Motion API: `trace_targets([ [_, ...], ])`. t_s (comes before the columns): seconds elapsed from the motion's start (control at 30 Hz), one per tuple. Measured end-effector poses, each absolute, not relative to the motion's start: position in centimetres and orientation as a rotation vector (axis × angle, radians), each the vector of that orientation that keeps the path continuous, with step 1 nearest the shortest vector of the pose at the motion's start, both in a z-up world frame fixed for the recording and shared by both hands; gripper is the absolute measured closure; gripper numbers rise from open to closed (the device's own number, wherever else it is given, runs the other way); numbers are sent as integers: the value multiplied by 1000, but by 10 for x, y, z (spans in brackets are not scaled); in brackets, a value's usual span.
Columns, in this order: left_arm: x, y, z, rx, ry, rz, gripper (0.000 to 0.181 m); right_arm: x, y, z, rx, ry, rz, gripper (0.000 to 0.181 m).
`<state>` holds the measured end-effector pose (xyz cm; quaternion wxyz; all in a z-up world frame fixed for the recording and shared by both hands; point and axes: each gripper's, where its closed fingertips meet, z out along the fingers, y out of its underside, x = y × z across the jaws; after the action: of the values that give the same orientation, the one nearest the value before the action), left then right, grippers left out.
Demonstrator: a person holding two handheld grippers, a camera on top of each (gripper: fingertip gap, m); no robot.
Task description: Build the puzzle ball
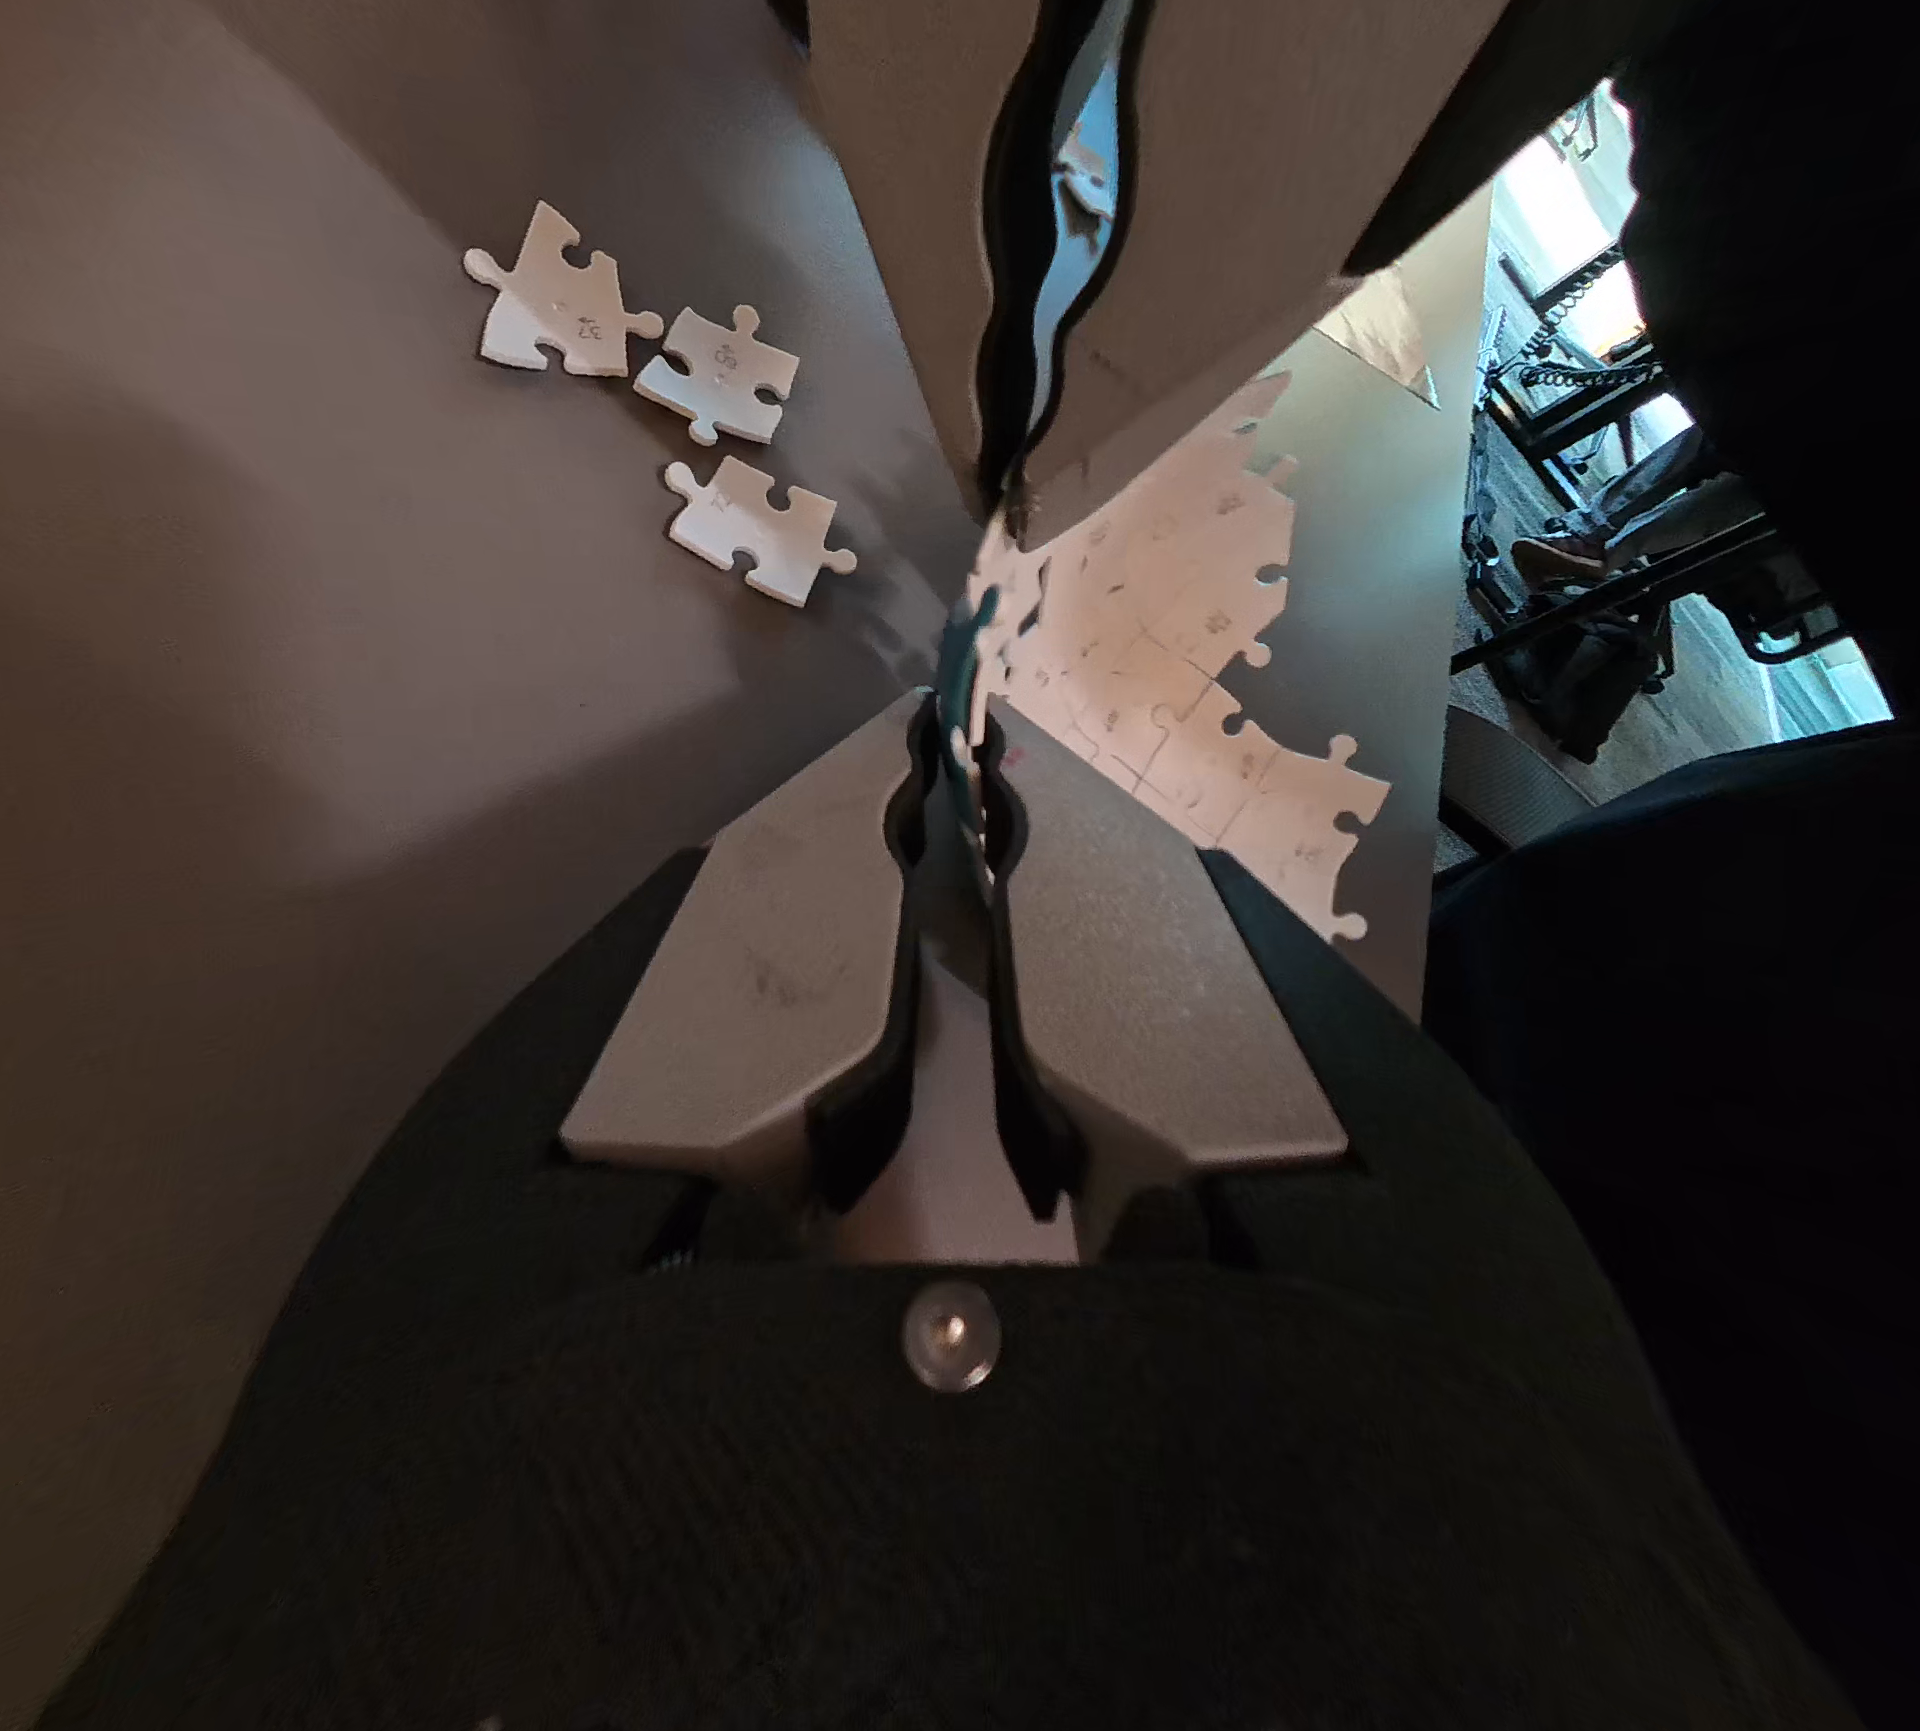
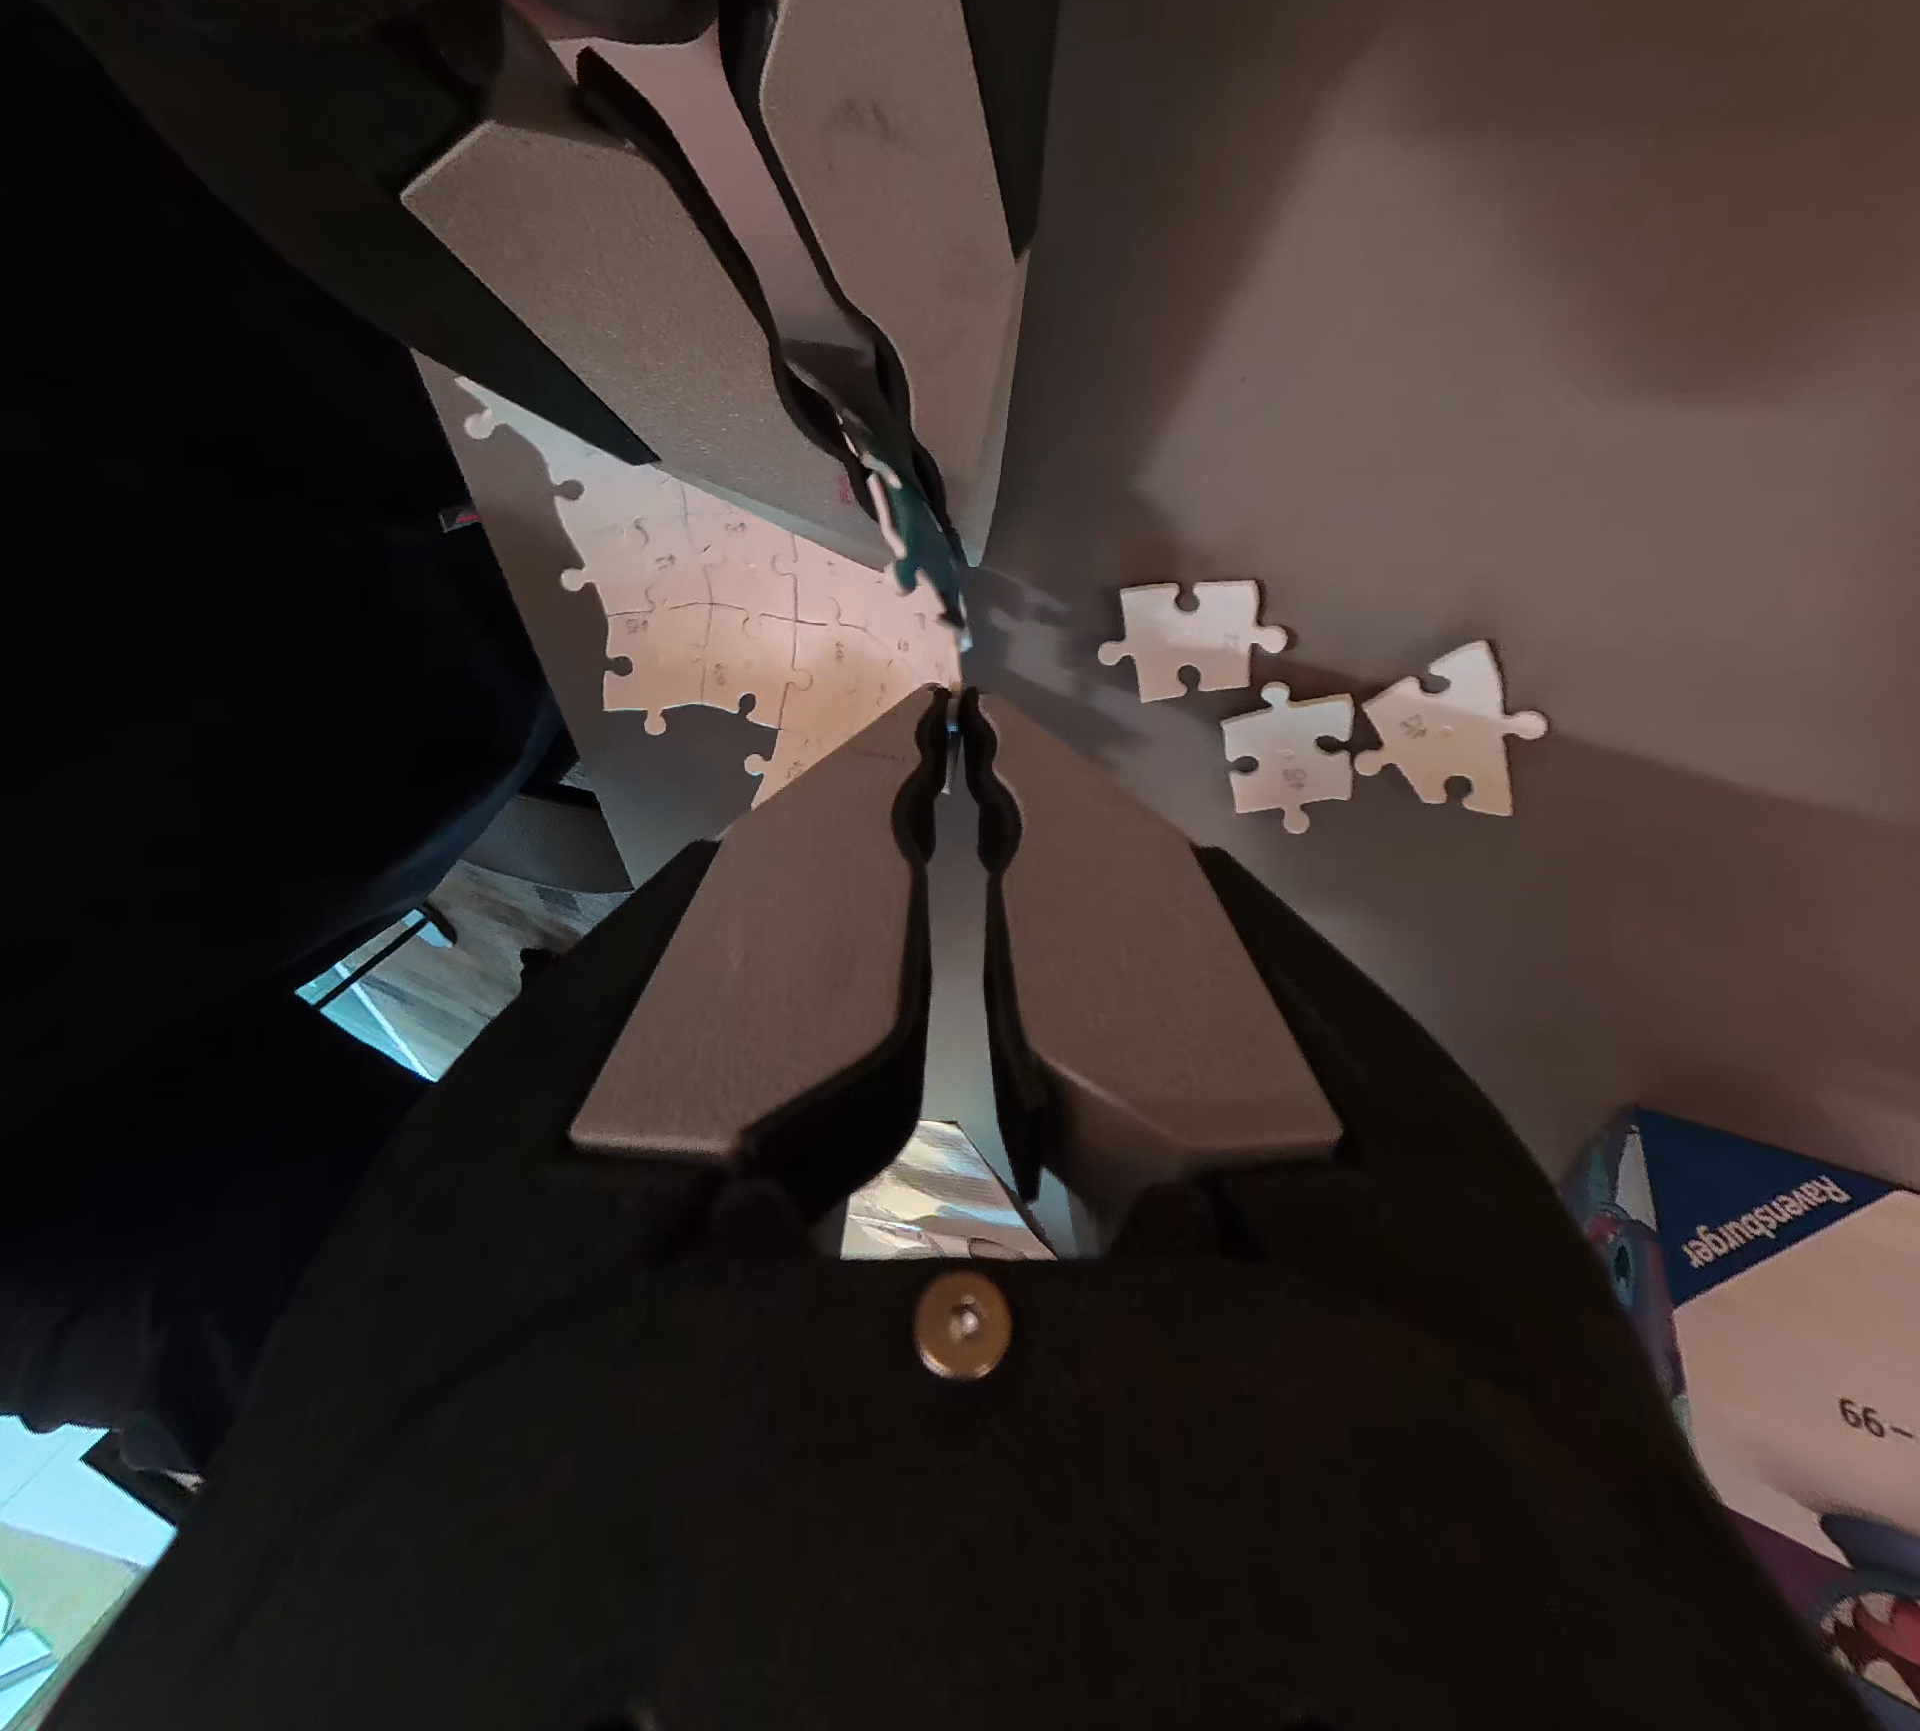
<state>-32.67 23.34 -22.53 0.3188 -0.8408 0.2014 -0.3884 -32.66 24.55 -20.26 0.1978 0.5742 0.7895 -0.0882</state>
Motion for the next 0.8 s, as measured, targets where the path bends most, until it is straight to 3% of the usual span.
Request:
trace_targets([
  [0.8, -318, 224, -225, -2216, 544, -1106, 176, -315, 235, -214, 1621, 2130, -238, 181],
])
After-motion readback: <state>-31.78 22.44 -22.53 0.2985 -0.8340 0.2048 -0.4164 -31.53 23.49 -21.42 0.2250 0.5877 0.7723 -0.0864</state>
